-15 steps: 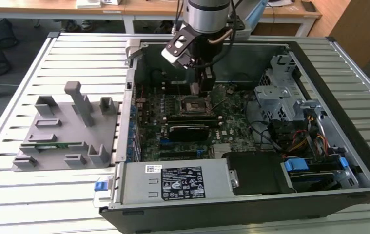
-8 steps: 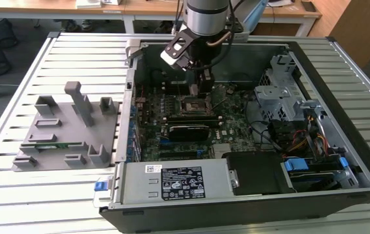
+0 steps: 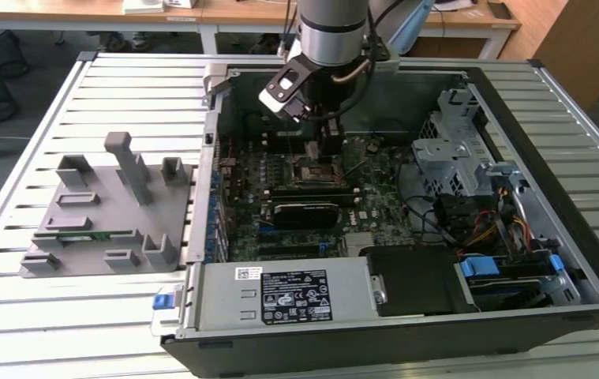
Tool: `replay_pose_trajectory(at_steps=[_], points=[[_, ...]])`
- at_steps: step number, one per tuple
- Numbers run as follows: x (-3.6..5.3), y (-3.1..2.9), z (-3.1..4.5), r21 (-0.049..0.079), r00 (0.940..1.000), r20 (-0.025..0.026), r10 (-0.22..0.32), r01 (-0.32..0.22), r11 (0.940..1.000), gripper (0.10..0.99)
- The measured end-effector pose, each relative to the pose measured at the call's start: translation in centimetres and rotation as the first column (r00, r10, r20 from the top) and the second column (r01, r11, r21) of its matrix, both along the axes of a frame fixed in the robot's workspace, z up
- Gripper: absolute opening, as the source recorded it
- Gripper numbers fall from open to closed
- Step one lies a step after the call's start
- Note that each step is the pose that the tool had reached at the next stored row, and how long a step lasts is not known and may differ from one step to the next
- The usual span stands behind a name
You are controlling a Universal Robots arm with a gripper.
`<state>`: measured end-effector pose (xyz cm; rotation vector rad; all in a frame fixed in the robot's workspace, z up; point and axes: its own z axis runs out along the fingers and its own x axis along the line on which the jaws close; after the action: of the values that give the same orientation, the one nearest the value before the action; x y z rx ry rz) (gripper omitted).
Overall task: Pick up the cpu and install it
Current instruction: 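Place the cpu into insertion slot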
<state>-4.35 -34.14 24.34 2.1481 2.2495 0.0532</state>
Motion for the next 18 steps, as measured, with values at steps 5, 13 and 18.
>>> replay_pose_trajectory(at_steps=[5,13,18], points=[[-0.05,0.02,-0.90,0.000,1.0000,0.0002,0.000,0.000,1.0000,0.533],[-0.21,0.05,-1.66,0.000,1.0000,0.0002,-0.001,0.001,1.0000,0.533],[-0.26,0.05,-2.26,0.000,1.0000,0.0003,-0.002,0.002,1.0000,0.533]])
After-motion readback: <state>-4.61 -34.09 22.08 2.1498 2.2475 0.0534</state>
